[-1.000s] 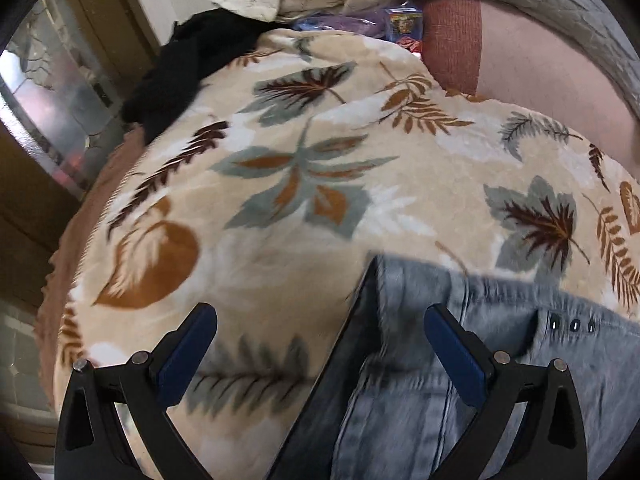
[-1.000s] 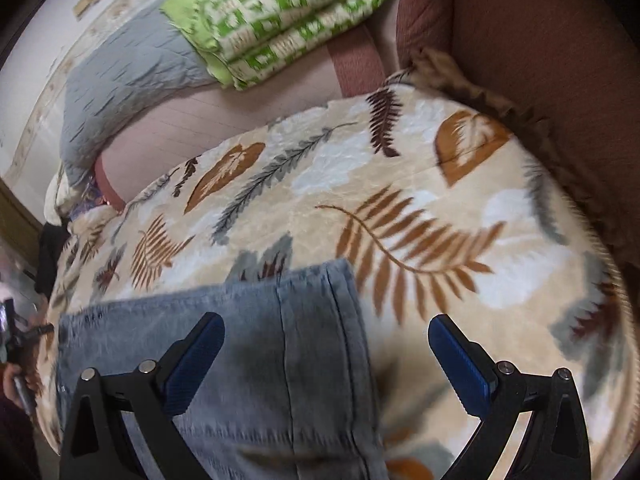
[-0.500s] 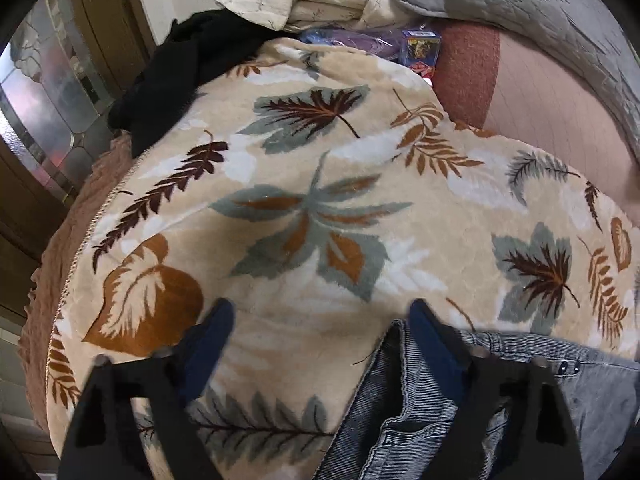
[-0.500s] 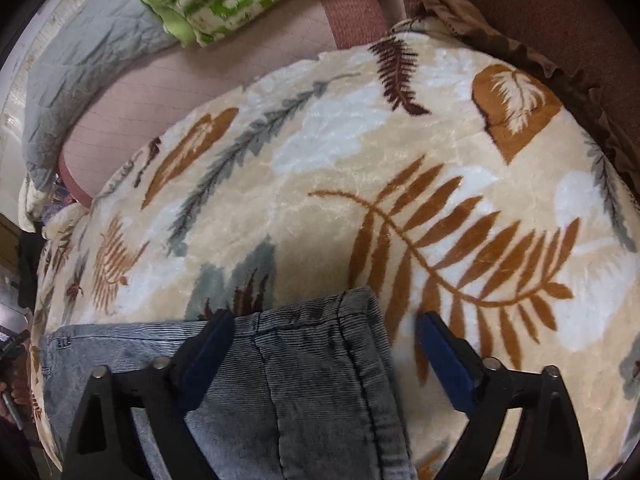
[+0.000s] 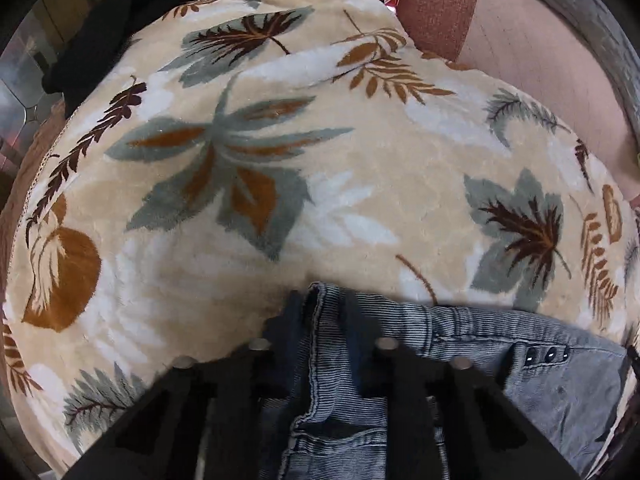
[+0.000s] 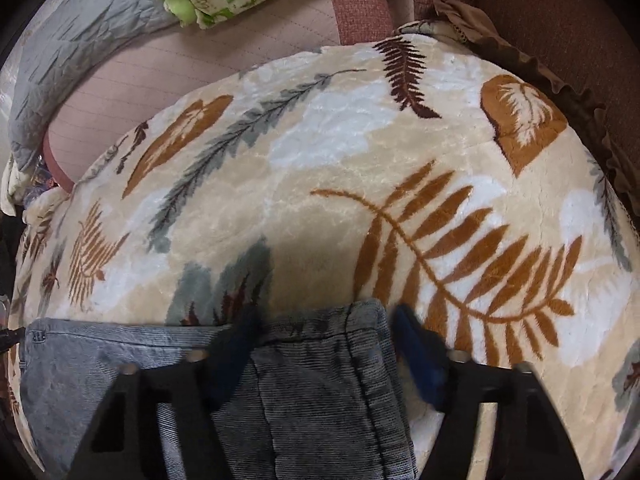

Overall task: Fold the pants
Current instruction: 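Lower both grippers and close them on the jeans edge, then lift the held jeans edge with both grippers and fold it over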

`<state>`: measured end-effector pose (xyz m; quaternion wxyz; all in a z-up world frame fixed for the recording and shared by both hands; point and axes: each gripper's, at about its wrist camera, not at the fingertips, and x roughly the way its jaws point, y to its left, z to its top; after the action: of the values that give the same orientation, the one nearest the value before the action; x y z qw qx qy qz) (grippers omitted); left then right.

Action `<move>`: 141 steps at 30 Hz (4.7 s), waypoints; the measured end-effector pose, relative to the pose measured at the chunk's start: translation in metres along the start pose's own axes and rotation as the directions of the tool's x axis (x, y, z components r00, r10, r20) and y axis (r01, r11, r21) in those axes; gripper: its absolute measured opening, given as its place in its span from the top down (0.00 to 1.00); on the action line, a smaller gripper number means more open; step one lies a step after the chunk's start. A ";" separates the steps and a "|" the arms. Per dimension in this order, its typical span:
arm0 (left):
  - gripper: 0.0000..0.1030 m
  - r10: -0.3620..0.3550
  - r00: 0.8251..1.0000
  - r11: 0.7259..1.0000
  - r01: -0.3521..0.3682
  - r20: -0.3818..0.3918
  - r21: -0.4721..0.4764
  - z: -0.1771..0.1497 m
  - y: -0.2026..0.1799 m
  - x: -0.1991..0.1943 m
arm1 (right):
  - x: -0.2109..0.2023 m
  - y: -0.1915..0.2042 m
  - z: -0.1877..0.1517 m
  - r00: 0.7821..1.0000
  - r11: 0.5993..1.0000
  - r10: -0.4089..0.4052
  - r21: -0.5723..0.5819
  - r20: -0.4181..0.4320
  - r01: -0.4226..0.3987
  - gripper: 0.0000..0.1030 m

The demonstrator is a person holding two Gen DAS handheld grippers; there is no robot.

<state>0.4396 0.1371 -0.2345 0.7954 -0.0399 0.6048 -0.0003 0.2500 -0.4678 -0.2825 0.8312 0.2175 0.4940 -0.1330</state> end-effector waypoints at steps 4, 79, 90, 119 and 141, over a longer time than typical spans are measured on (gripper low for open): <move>0.90 -0.027 0.999 1.000 0.027 0.039 0.000 -0.003 0.001 -0.017 | -0.011 -0.006 0.000 0.998 0.998 0.055 0.022 0.009 -0.056 0.74; 0.39 -0.275 0.958 0.874 0.283 0.078 -0.395 -0.271 0.078 -0.107 | -0.218 -0.068 -0.217 0.955 0.972 0.230 0.013 0.186 -0.236 0.92; 0.77 -0.220 0.971 0.871 0.236 0.089 -0.431 -0.259 0.064 -0.087 | -0.205 -0.064 -0.219 0.961 0.975 0.222 -0.007 0.163 -0.224 0.92; 0.87 -0.258 0.954 0.890 0.295 0.150 -0.348 -0.310 0.097 -0.138 | -0.250 -0.103 -0.244 0.946 0.969 0.223 0.056 0.236 -0.242 0.92; 0.87 -0.215 0.972 0.899 0.234 0.093 -0.370 -0.338 0.104 -0.109 | -0.157 -0.068 -0.252 0.974 0.975 0.218 0.065 -0.059 -0.214 0.37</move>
<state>0.0806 0.2251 -0.2260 0.7822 -0.2619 0.5647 0.0258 -0.0471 -0.4018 -0.2658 0.8174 0.2983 0.4903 -0.0489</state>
